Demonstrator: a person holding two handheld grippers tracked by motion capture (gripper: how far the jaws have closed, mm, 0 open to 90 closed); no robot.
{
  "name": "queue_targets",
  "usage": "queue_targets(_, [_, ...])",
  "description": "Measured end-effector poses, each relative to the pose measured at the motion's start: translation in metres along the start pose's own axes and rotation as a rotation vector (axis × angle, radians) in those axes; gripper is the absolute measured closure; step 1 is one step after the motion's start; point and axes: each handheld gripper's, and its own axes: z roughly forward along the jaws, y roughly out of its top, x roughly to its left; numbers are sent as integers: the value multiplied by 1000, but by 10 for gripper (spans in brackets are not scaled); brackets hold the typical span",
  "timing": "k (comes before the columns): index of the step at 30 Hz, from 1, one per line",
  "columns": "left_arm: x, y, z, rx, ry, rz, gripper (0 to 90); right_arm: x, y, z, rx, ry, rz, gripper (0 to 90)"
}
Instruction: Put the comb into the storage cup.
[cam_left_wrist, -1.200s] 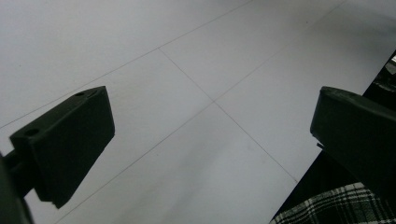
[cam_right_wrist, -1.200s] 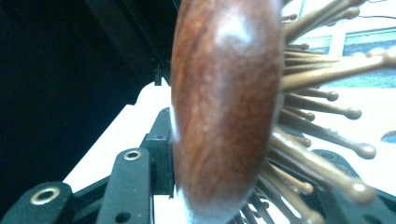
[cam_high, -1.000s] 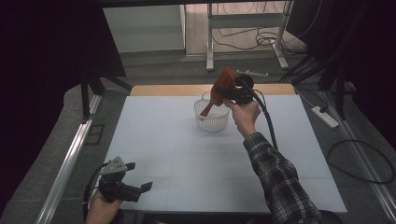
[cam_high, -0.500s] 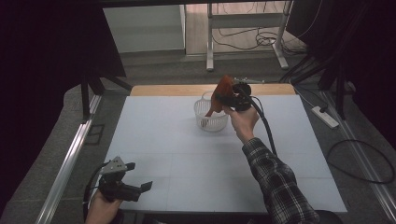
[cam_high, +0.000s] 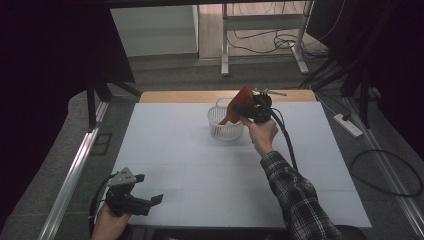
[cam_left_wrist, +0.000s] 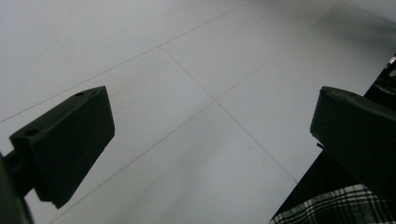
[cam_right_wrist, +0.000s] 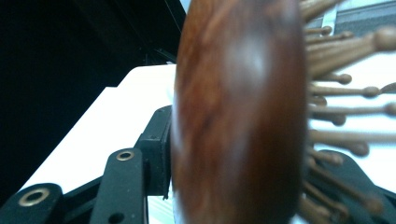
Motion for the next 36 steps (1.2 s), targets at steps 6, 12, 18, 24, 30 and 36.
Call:
queue_targets(6, [0, 0, 1, 8, 2, -2, 0, -12, -4, -1, 6, 7, 49, 465])
queue_targets(12, [0, 1, 1, 10, 3, -1, 0, -15, -5, -1, 3, 6, 52, 437])
queue_targets(18, [0, 1, 1, 11, 3, -3, 0, -18, -5, -1, 17, -14, 17, 380])
queue_targets(24, [0, 1, 1, 12, 5, -2, 0, -17, -4, -3, 26, -23, -16, 350])
queue_targets(30, [0, 1, 1, 13, 4, -2, 0, -17, -3, -4, 37, -30, -41, 323])
queue_targets(36, [0, 1, 1, 14, 5, -2, 0, -16, -2, -6, 40, -50, -68, 284])
